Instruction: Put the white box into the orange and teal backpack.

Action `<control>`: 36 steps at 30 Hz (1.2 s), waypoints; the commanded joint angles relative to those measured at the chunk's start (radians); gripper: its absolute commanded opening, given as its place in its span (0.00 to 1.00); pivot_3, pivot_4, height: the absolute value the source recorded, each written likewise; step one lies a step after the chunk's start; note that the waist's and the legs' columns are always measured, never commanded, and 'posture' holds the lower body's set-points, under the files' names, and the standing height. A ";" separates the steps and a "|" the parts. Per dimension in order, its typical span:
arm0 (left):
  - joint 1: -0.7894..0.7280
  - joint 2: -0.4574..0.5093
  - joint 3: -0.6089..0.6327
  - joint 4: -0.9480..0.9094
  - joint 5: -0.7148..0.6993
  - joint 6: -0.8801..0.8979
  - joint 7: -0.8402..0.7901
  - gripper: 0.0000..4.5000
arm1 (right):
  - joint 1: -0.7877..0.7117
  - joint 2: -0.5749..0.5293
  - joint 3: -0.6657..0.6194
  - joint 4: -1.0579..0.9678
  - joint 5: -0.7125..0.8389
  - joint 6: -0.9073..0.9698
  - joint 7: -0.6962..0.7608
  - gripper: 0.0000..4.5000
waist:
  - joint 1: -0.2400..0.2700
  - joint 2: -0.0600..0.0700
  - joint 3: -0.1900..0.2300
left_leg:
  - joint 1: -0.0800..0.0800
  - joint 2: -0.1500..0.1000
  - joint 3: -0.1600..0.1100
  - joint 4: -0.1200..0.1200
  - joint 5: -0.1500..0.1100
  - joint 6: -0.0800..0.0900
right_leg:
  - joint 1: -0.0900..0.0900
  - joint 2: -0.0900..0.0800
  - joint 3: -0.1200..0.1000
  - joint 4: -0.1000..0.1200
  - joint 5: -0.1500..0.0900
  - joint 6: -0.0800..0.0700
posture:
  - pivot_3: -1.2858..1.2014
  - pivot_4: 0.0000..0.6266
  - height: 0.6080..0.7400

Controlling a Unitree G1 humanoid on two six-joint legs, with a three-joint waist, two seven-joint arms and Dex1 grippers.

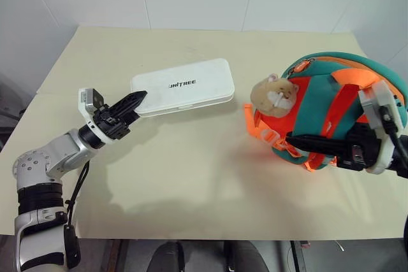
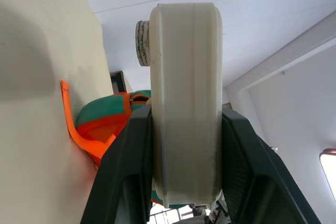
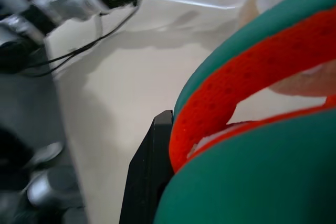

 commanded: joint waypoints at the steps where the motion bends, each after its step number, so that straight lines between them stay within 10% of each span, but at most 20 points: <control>1: -0.038 0.022 0.023 0.005 0.032 0.023 -0.067 0.29 | 0.013 -0.058 -0.048 -0.036 0.020 -0.047 0.146 0.13 | 0.001 0.000 0.000 | 0.000 0.000 0.000 0.000 0.000 0.000 | 0.000 0.000 0.000 0.000 0.000 0.000 | 0.52 0.24 1.00; 9: -0.087 0.019 0.020 0.051 0.147 0.073 -0.160 0.29 | 0.008 -0.062 0.033 -0.123 0.060 -0.104 0.250 0.13 | 0.001 0.000 0.000 | -0.001 0.000 -0.001 0.000 0.000 0.000 | 0.000 0.000 -0.001 0.000 0.000 0.000 | 0.52 0.24 1.00; 22: -0.139 0.097 -0.013 -0.011 0.395 0.132 -0.428 0.29 | 0.227 -0.168 0.061 0.026 -0.298 -0.355 0.591 0.13 | 0.011 -0.001 0.000 | -0.001 -0.004 -0.001 0.002 0.000 0.000 | 0.000 0.000 -0.002 0.000 0.000 0.000 | 0.52 0.24 1.00; 36: -0.118 0.115 -0.087 -0.190 0.799 -0.361 -0.981 0.29 | 0.102 -0.172 0.192 0.136 -0.368 -0.437 0.597 0.13 | 0.020 -0.001 0.001 | 0.001 0.000 0.000 0.004 -0.001 -0.002 | 0.000 -0.001 -0.001 0.000 -0.001 -0.001 | 0.52 0.24 1.00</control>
